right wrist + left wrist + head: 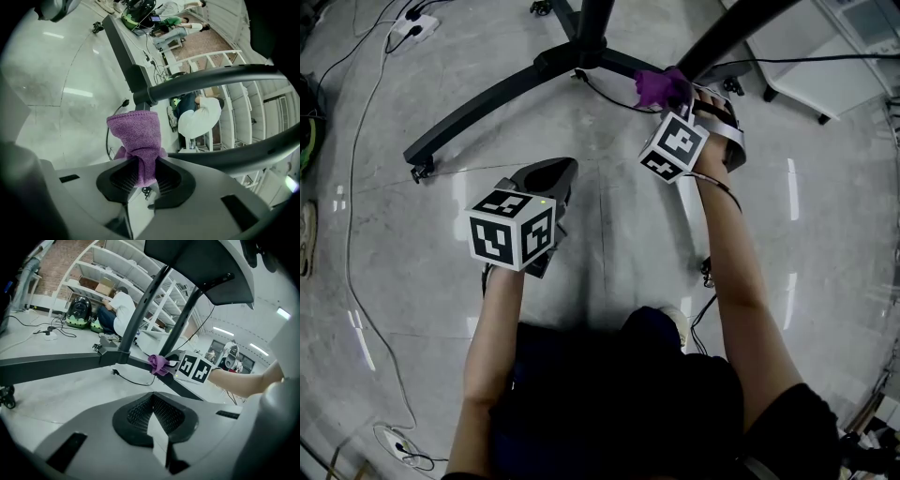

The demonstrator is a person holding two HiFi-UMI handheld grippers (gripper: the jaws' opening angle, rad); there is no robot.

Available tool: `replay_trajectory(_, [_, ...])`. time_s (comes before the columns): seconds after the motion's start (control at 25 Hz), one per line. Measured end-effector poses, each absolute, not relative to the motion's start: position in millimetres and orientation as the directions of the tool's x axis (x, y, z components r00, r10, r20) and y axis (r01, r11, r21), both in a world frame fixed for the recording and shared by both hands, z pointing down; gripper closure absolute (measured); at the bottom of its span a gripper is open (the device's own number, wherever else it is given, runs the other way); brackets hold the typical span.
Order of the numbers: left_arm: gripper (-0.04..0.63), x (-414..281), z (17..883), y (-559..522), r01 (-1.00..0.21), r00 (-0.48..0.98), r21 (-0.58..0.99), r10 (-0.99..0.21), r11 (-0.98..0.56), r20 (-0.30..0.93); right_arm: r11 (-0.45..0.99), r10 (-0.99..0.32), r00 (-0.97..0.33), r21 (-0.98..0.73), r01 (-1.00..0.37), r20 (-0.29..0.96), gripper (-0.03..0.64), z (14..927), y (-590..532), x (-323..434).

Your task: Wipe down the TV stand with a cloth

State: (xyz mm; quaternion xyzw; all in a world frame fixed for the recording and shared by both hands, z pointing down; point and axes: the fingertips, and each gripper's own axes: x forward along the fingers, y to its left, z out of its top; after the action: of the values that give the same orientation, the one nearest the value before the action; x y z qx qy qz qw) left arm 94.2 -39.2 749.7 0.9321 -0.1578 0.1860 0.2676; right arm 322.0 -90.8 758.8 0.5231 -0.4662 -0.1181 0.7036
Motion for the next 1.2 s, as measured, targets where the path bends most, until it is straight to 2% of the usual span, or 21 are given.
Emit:
replay_trajectory(0.48, [0.588,115,756,-16,-0.332,0.892,0.438,-0.127,-0.835,0.435,0.340,-0.643,0.591,0.874,-0.348,0.486,0.511,738,-57,351])
replay_trajectory(0.64, [0.588,121,755,-11,-0.320,0.893,0.434,-0.115,-0.842,0.434,0.408,-0.631,0.586,0.860,-0.307,0.509,0.511,740,-51,362])
replay_trajectory(0.8, [0.588,126,756,-5,-0.307,0.893,0.431,-0.101,-0.849,0.438,0.475,-0.656,0.569,0.857,-0.199,0.496,0.511,748,-48,361])
replay_trajectory(1.0, [0.588,129,757,0,-0.298,0.891,0.431,-0.086,-0.852,0.446,0.531,-0.616,0.524,0.801,-0.275,0.588,0.511,755,-50,364])
replay_trajectory(1.2, [0.588,132,759,1,-0.287,0.895,0.457,-0.067,-0.842,0.440,0.588,-0.608,0.476,0.764,-0.266,0.635,0.512,757,-49,364])
